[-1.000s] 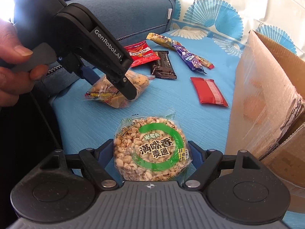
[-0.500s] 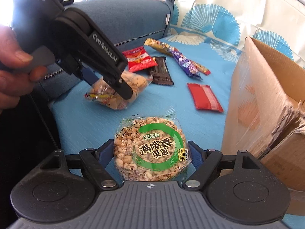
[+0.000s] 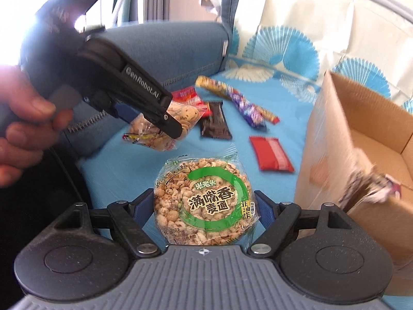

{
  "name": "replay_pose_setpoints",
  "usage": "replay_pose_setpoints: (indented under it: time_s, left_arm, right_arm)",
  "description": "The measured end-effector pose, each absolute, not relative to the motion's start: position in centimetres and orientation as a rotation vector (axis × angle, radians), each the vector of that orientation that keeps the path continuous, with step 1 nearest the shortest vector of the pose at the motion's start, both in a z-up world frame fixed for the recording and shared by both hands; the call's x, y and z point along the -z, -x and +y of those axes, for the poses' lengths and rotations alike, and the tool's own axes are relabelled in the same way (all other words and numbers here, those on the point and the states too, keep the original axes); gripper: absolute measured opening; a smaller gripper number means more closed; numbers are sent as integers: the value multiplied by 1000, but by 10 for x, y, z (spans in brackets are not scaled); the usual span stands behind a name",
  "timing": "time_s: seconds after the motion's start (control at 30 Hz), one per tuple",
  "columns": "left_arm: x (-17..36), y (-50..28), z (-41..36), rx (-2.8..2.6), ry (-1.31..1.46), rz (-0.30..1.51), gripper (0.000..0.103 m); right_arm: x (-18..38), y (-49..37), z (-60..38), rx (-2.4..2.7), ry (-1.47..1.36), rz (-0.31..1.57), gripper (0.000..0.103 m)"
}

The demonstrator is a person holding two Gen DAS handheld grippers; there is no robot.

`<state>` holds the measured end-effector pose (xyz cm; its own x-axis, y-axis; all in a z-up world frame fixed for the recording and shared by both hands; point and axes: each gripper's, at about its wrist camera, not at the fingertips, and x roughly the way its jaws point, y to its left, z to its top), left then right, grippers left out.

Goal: Organize snacks
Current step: 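Carry the nut pack with the right gripper while the left gripper carries the cookie bag to the box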

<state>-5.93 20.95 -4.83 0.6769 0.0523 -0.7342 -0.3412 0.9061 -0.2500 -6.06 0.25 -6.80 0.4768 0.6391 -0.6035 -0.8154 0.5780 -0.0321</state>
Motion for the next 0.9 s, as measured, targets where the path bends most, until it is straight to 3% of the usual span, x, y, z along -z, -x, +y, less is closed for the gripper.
replay_pose_setpoints:
  time_s: [0.23,0.47,0.73,0.9]
  left_arm:
    - [25,88,212,-255,414,608,58]
    - [16,91,213,-258,427,561,58]
    - [18,87,209,-261,387,583,58]
    - [20,81,206,-273,369,597,58]
  right_arm:
    - [19,56,-17,-917,246,503,81]
    - [-40,26,-53,-884,208,372,81]
    - [-20,-18,-96,-716,113,459,81]
    - [-22,-18,-101,-677,71,414,81]
